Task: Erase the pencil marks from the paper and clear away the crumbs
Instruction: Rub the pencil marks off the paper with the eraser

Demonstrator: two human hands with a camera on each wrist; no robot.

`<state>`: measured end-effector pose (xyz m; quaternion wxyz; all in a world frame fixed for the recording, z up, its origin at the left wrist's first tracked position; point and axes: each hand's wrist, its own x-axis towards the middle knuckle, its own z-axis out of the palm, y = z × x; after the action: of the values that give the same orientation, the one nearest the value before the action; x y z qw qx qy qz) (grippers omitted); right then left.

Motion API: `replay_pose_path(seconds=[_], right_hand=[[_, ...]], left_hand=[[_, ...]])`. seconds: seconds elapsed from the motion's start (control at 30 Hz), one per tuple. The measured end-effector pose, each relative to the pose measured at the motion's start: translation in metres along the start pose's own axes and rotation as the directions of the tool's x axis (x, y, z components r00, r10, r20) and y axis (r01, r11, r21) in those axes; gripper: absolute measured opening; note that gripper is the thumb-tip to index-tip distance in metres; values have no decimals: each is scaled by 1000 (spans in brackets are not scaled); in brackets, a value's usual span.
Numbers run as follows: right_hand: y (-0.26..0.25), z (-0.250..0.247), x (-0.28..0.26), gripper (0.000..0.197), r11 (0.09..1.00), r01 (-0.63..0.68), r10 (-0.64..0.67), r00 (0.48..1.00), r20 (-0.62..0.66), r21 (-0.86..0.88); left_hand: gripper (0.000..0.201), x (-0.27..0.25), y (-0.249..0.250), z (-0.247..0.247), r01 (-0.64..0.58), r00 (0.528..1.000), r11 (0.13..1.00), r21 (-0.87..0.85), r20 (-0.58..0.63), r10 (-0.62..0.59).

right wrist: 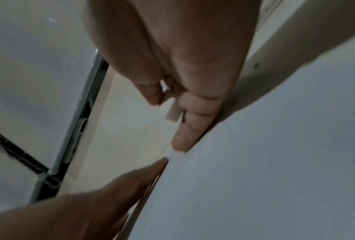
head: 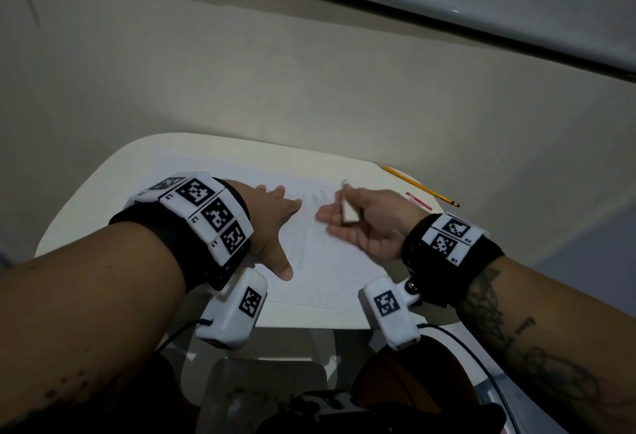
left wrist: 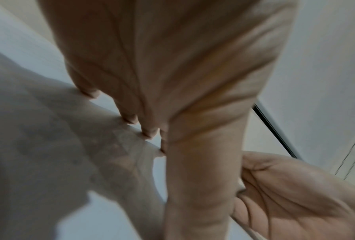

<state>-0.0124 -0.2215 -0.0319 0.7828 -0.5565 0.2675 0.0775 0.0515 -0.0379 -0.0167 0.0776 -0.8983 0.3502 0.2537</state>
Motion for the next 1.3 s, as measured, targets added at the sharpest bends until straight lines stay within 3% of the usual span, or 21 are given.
replay_pose_path(seconds=[0.1, 0.13, 0.2, 0.27, 0.33, 0.4, 0.53, 0.57, 0.63, 0.73, 0.8, 0.93, 1.03, 1.1, 1.2, 1.27, 1.3], right_hand=[[-17, -22, 5, 22, 993, 122, -118, 968, -220, 6], [-20, -28, 1, 23, 993, 115, -107, 971, -215, 26], [-20, -34, -11, 23, 997, 34, -29, 996, -84, 65], [-13, -35, -25, 24, 996, -76, 79, 993, 82, -42], [-4, -33, -30, 26, 973, -126, 158, 974, 161, -193], [-3, -35, -24, 26, 977, -119, 139, 985, 106, -176], [-19, -44, -9, 22, 993, 85, -96, 985, -142, -77], [-20, -45, -9, 22, 993, 100, -107, 984, -142, -54], [-19, -41, -14, 23, 999, 40, -40, 999, -18, -32], [-9, -36, -20, 24, 970, -96, 133, 979, 156, -222], [-8, -35, -15, 25, 973, -106, 126, 988, 88, -203], [-26, -39, 2, 21, 987, 105, -120, 985, -125, -122], [-30, -36, 5, 21, 995, 71, -73, 997, -25, -64], [-27, -29, 5, 22, 987, 27, -25, 1000, 19, -158], [-26, -17, 4, 20, 947, 80, -93, 995, -27, -312], [-28, -14, -1, 14, 841, 133, -148, 989, 13, -524], [-30, -13, -5, 10, 723, 161, -175, 983, 47, -672]], left_hand=[[126, -1, 1, -2, 1, 1000, 1000, 16, 11, -1], [126, -1, 1, -2, 2, 1000, 1000, 20, 14, -2], [125, -1, 1, -2, 2, 1000, 1000, 20, 13, -2], [125, -1, 1, -2, 3, 1000, 1000, 16, 14, -3], [126, -2, 2, -2, 8, 1000, 1000, 19, 23, -8], [125, -2, 3, -3, 8, 1000, 1000, 29, 21, -9], [122, -2, 3, -3, 3, 1000, 999, 45, 5, -3], [121, -2, 2, -2, 2, 1000, 999, 49, 2, -3], [120, 0, 2, -2, 5, 1000, 999, 50, 2, -5], [121, -1, 2, -2, 10, 1000, 999, 44, 15, -11], [120, -1, 3, -3, 9, 1000, 999, 45, 19, -10], [117, 2, 2, -3, -1, 1000, 998, 65, 10, 0], [117, 3, 1, -3, -4, 1000, 997, 77, 6, 3], [121, 3, 2, -3, 0, 1000, 997, 77, 13, -1], [128, 3, 2, -3, 4, 1000, 998, 69, 17, -5], [128, 2, 2, -2, 9, 1000, 998, 56, 15, -10], [127, 2, 2, -2, 12, 1000, 999, 50, 9, -13]])
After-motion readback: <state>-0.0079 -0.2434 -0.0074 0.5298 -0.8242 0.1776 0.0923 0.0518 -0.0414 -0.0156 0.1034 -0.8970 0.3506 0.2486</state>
